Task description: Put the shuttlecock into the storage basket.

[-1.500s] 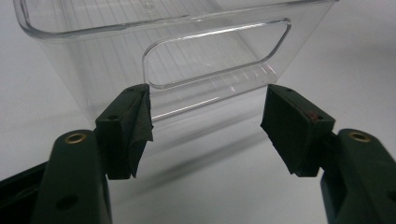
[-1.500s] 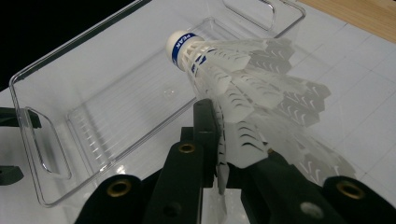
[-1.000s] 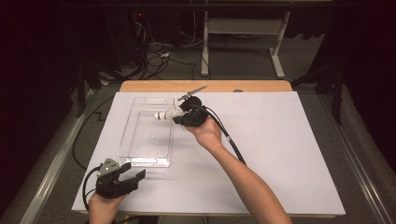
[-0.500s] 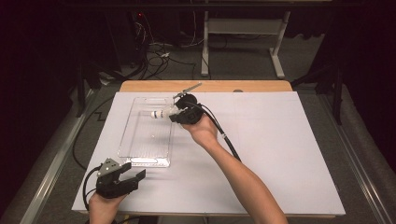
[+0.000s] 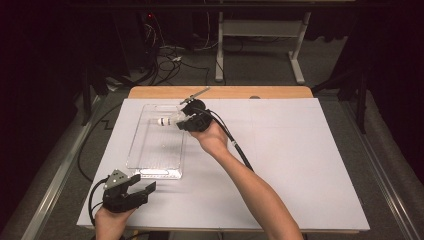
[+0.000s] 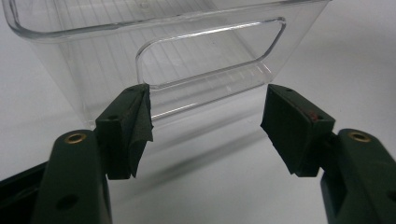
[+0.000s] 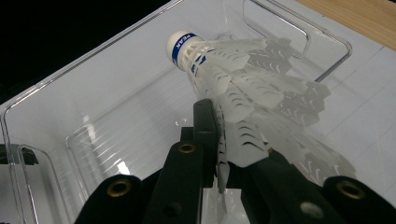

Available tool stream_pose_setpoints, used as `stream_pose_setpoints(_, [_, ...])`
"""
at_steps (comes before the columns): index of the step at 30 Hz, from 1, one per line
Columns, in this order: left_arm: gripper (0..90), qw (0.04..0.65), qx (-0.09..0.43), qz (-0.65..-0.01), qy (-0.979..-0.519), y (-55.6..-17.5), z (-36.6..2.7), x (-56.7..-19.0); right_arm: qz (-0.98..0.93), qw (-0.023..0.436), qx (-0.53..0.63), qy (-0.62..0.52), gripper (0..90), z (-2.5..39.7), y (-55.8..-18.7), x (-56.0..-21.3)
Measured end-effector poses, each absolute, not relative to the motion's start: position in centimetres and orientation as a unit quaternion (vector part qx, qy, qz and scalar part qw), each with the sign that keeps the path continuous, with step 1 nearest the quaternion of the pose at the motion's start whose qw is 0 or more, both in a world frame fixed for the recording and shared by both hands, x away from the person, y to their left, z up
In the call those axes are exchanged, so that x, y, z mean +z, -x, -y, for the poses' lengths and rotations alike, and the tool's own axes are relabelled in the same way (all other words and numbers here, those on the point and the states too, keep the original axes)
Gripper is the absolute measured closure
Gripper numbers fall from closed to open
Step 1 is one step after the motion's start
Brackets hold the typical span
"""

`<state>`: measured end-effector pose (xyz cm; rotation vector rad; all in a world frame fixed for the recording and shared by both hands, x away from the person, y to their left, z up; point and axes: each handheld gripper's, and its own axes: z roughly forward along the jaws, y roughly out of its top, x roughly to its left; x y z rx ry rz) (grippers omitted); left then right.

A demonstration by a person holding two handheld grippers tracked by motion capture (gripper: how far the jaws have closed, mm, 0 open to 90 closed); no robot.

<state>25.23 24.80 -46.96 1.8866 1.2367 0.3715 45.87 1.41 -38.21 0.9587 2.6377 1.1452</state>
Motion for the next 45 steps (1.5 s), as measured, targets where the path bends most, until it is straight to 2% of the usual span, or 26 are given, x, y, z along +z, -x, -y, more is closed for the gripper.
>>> stream_pose_setpoints(45, [33.9, 0.418, 0.144, -0.488, -0.753, -25.2, -24.8, -47.0, -0.878, 0.041, 0.364, -0.308, 87.5, -5.3, -47.1, -40.3])
